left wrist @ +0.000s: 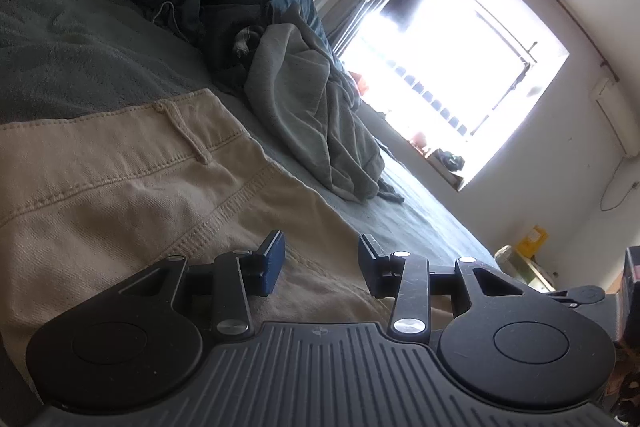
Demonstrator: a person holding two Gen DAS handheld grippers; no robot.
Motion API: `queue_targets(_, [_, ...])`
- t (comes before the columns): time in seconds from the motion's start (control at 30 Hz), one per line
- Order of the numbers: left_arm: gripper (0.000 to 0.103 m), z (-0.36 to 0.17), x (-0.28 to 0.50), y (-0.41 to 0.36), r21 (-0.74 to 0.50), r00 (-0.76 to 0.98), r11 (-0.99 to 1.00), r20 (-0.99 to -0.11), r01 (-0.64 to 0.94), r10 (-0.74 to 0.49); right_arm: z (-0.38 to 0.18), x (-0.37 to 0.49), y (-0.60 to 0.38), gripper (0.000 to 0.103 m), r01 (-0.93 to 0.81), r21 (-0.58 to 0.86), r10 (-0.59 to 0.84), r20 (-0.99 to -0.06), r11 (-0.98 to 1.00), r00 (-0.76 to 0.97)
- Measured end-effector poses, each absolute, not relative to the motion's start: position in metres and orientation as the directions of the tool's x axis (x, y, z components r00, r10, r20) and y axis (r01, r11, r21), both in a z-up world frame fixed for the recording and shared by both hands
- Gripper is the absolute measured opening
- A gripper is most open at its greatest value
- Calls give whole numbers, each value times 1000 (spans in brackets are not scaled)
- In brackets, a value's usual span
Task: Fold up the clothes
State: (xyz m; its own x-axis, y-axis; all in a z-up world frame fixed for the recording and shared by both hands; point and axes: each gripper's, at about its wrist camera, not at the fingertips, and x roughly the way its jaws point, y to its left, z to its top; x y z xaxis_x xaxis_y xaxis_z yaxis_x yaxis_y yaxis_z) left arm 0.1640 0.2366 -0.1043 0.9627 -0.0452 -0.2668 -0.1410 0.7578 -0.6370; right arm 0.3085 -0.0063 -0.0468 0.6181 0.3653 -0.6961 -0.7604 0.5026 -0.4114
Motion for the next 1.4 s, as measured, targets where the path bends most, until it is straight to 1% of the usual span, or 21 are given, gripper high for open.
queue_targets(0.1, [41, -106, 166, 235, -624, 963, 770, -266, -133, -49, -66, 315, -6, 1, -770, -383, 339, -734, 510, 589])
queue_targets(0.2, [41, -106, 165, 233, -601, 962, 790, -267, -122, -55, -75, 316, -7, 2, -764, -359, 340, -736, 536, 585])
queue_targets(0.3, [42, -102, 160, 231, -577, 961, 808, -271, -119, -52, -67, 322, -15, 4, -744, -275, 362, -739, 609, 569])
queue_targets(0.33, [43, -101, 158, 230, -575, 961, 809, -273, -122, -49, -63, 324, -21, 13, -734, -245, 369, -738, 634, 565])
queue_targets(0.37, [44, -98, 155, 230, -573, 960, 809, -276, -127, -45, -59, 327, -28, 30, -718, -214, 372, -738, 662, 563])
queue_targets(0.4, [44, -95, 152, 229, -572, 960, 810, -277, -128, -44, -55, 330, -35, 36, -701, -183, 376, -737, 689, 562])
queue_targets(0.53, [45, -77, 148, 224, -557, 961, 823, -273, -113, -53, -32, 340, -86, 38, -593, 43, 443, -709, 804, 549])
queue_targets(0.6, [45, -68, 158, 220, -541, 952, 833, -300, -119, -58, -19, 338, -121, 38, -508, 164, 469, -682, 846, 560])
queue_targets(0.7, [46, -61, 177, 215, -530, 931, 837, -357, -136, -75, -2, 324, -181, 38, -394, 272, 471, -636, 878, 611])
queue_targets(0.8, [45, -64, 193, 207, -549, 908, 822, -406, -152, -104, 8, 293, -244, 38, -291, 297, 415, -610, 910, 675])
queue_targets(1.0, [45, -63, 205, 163, -539, 889, 839, -417, -74, -189, 5, 211, -358, 38, -66, 282, 231, -605, 957, 762])
queue_targets(1.07, [46, -65, 210, 149, -537, 882, 842, -422, -55, -211, -2, 191, -387, 40, -2, 290, 187, -613, 957, 767])
queue_targets(1.17, [46, -72, 218, 136, -514, 881, 856, -431, -59, -198, -9, 173, -415, 40, 61, 269, 122, -614, 961, 780])
queue_targets(1.27, [45, -89, 222, 133, -493, 872, 864, -461, -98, -164, -12, 163, -435, 40, 86, 255, 89, -604, 963, 792])
queue_targets(1.33, [45, -99, 219, 136, -509, 882, 855, -444, -100, -161, -13, 163, -446, 41, 104, 240, 63, -600, 965, 797])
queue_targets(1.4, [45, -102, 213, 138, -526, 894, 847, -415, -84, -169, -15, 164, -459, 42, 142, 193, 0, -591, 971, 806])
